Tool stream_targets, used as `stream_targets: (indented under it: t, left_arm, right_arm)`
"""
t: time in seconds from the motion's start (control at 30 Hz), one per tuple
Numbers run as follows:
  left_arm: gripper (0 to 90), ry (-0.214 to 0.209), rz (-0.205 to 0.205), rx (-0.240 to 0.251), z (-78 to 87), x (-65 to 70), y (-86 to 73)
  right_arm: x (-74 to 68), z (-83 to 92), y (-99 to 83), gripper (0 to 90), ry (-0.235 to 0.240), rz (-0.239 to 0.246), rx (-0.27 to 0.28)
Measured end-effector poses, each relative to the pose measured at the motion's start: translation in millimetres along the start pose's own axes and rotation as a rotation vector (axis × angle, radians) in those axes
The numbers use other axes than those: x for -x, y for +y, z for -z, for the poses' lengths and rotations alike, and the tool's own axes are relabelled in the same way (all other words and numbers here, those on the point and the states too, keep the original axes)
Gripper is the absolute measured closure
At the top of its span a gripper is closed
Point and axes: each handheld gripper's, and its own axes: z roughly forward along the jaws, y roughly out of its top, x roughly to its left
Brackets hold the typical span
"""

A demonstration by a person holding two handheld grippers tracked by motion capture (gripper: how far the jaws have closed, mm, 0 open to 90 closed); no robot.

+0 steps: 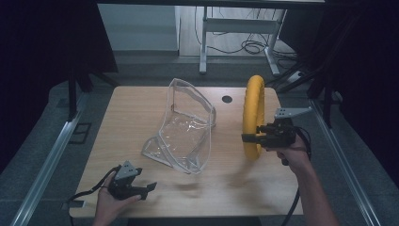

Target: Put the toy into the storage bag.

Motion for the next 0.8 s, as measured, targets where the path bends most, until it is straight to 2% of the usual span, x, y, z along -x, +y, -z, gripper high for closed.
stream_targets:
  t: [0.3,0.8]
  left_arm:
    - [20.0,-0.001,-0.004,-0.002,-0.4,-0.1,-0.1]
    - [20.0,-0.001,-0.006,-0.004,-0.6,-0.1,-0.2]
  right_arm:
    - [-9.1,1.5,6.7,50.6,0.005,0.012,0.05]
    - [-20.1,-1.4,14.7,50.4,0.006,0.015,0.094]
